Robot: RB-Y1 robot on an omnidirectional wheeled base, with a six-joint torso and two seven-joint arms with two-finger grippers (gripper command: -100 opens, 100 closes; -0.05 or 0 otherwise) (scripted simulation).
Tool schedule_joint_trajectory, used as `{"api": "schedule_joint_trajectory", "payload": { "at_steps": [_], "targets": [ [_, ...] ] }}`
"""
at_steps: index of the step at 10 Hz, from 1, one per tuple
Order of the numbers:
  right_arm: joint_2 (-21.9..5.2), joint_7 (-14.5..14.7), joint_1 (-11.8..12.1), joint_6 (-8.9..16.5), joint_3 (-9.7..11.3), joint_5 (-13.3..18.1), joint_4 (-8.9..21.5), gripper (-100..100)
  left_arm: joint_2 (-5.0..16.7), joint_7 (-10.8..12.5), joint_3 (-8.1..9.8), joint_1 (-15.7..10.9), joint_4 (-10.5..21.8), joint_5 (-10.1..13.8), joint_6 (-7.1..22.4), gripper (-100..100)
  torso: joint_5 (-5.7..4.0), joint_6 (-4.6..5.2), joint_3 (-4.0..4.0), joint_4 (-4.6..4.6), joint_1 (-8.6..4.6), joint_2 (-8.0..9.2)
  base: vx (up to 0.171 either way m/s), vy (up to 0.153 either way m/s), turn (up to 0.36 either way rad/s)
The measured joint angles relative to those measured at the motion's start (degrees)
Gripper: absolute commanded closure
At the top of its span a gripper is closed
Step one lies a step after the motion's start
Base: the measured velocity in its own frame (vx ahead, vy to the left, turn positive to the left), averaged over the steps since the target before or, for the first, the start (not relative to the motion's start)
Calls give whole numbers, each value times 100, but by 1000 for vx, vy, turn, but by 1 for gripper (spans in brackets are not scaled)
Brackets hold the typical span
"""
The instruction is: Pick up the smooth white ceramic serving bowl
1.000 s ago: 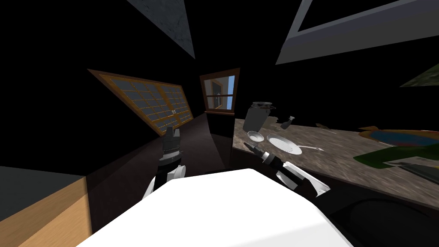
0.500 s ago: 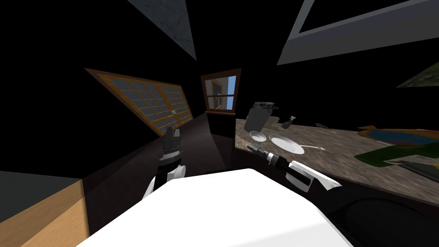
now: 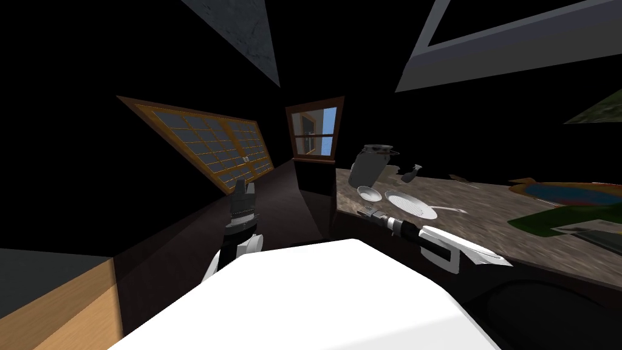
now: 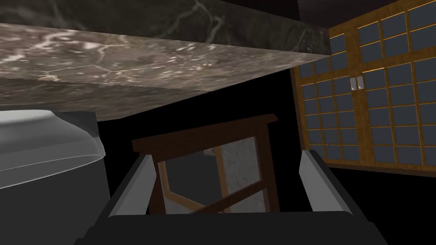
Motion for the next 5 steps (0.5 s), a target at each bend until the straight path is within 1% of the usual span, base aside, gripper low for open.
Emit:
{"api": "schedule_joint_trajectory", "payload": {
  "at_steps": [1,2,3,4,5],
  "targets": [
    [-169,29,106,22,-61,23,13,-100,0,0,0,0,0,0,0,0,1,-1,0,0,-2,1,9,29,-3],
    [-279,27,129,60,-75,29,-12,-100,0,0,0,0,0,0,0,0,-2,-1,4,2,-15,9,22,50,3],
    [-430,66,220,103,-113,85,58,-100,0,0,0,0,0,0,0,0,-2,0,4,2,-12,8,30,58,-11],
    [-566,91,215,117,-105,118,153,-100,0,0,0,0,0,0,0,0,-2,-1,3,1,-10,5,42,90,4],
    [-722,134,271,124,-126,177,294,-100,0,0,0,0,0,0,0,0,0,0,1,0,1,1,42,74,-9]
  ]
}}
